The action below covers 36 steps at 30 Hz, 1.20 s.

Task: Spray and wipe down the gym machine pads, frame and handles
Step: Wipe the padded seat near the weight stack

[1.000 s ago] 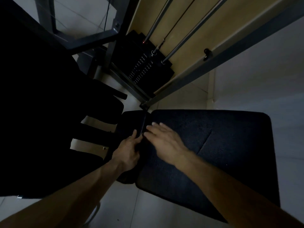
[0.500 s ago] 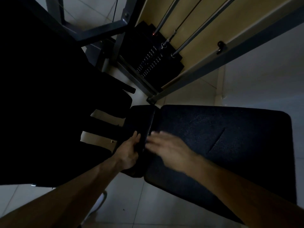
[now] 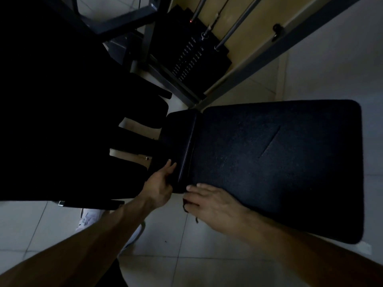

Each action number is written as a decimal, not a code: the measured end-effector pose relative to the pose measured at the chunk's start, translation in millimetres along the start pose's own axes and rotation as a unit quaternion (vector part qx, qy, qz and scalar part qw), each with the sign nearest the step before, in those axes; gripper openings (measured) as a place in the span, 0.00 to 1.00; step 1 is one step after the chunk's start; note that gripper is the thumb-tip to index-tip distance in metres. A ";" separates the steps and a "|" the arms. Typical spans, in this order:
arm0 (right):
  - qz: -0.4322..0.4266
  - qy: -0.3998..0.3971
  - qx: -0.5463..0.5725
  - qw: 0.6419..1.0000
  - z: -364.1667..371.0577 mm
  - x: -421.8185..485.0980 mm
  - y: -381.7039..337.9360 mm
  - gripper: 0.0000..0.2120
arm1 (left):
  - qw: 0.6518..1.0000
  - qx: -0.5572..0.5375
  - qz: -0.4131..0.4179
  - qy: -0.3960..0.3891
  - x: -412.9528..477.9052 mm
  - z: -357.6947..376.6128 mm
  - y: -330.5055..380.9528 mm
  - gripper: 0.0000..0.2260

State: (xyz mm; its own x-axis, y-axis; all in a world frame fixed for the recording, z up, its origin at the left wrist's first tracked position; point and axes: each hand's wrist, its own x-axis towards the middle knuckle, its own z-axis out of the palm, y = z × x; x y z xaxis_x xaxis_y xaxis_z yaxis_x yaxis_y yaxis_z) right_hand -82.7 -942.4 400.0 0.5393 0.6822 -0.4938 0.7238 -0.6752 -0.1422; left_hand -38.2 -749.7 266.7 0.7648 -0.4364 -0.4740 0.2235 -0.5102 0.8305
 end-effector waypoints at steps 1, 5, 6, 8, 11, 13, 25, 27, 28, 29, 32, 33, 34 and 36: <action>0.009 0.008 0.013 1.000 -2.2 1.8 6.9 0.20 | 0.999 -0.029 -0.012 0.007 -2.9 1.3 0.5 0.27; 0.160 0.091 0.005 0.983 -22.9 47.7 60.4 0.30 | 0.998 -0.040 -0.035 0.018 -0.5 0.1 0.7 0.24; 0.217 0.126 -0.005 0.968 -26.2 67.6 75.4 0.29 | 0.998 -0.034 -0.043 0.026 2.3 -3.0 -6.1 0.24; 0.314 0.128 0.007 0.941 -34.2 101.1 91.6 0.26 | 0.998 -0.034 -0.047 0.020 12.0 -7.4 -16.2 0.23; 0.292 0.073 0.009 0.954 -17.6 116.9 66.3 0.28 | 0.999 -0.045 -0.017 0.015 27.9 -13.1 -27.6 0.18; 0.194 0.018 0.029 0.980 1.2 103.4 32.1 0.30 | 0.998 -0.044 -0.040 0.020 38.7 -17.6 -29.0 0.19; 0.328 0.067 -0.031 0.942 -21.5 173.6 148.6 0.23 | 0.974 -0.197 -0.110 -0.016 99.5 -37.1 -32.3 0.23; 0.321 0.081 -0.027 0.943 -14.9 172.7 136.4 0.19 | 0.972 -0.204 -0.119 -0.017 100.8 -40.7 -36.7 0.23; 0.297 0.073 -0.024 0.952 -11.8 168.0 126.1 0.19 | 0.970 -0.211 -0.121 -0.019 99.9 -43.0 -38.3 0.24; 0.262 0.053 -0.017 0.964 -8.4 162.4 116.2 0.20 | 0.969 -0.216 -0.118 -0.024 99.8 -43.9 -39.0 0.23; 0.188 0.017 0.008 0.982 -6.9 150.2 112.0 0.20 | 0.964 -0.243 -0.098 -0.046 100.5 -44.7 -36.1 0.24; 0.199 0.019 0.010 0.980 -7.3 153.4 121.4 0.23 | 0.963 -0.249 -0.090 -0.055 101.6 -44.0 -36.6 0.26; 0.215 0.023 0.006 0.976 -8.9 160.0 132.6 0.25 | 0.962 -0.252 -0.086 -0.061 101.9 -45.6 -35.4 0.28; 0.239 0.027 -0.009 0.971 -12.1 180.4 152.2 0.25 | 0.964 -0.244 -0.082 -0.067 101.3 -48.6 -34.4 0.33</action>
State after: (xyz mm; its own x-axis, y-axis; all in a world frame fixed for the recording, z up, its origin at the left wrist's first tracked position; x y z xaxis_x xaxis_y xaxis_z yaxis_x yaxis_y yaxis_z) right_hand 130.0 -918.7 299.7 0.8365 0.3063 -0.4544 0.3926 -0.9135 0.1070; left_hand 61.0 -740.4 204.3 0.6176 -0.4877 -0.6171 0.6170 -0.1862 0.7646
